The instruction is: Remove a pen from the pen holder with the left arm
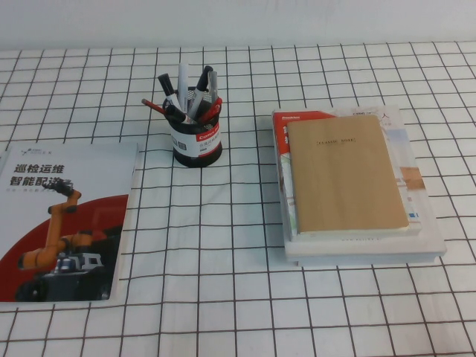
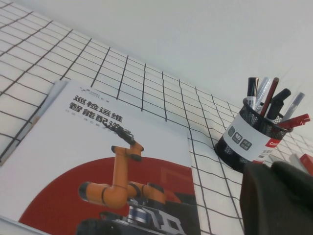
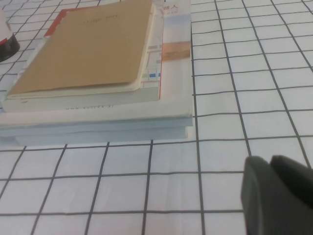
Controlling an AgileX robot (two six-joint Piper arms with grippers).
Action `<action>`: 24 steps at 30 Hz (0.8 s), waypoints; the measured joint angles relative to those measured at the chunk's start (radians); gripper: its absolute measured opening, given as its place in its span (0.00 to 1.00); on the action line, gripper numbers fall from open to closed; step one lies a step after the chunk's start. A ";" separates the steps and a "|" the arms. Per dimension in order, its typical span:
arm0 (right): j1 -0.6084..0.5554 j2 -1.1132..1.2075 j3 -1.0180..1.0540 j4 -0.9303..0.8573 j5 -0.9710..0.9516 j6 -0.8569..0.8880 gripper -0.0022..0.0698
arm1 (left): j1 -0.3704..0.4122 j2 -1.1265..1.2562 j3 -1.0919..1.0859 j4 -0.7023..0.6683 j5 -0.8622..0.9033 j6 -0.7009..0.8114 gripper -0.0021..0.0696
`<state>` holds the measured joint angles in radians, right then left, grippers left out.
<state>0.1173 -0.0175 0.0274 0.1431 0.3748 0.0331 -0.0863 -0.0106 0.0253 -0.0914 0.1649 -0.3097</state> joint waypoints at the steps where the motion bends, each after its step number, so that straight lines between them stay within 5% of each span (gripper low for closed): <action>1: 0.000 0.000 0.000 0.000 0.000 0.000 0.01 | 0.000 0.000 0.000 -0.009 -0.001 -0.002 0.03; 14: 0.000 0.000 0.000 0.000 0.000 0.000 0.01 | 0.000 0.209 -0.211 -0.045 0.126 0.097 0.02; 24: 0.000 0.000 0.000 0.000 0.000 0.000 0.01 | 0.000 0.620 -0.466 -0.354 0.317 0.593 0.02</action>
<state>0.1173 -0.0175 0.0274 0.1431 0.3748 0.0331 -0.0863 0.6094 -0.4410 -0.4454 0.4823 0.2837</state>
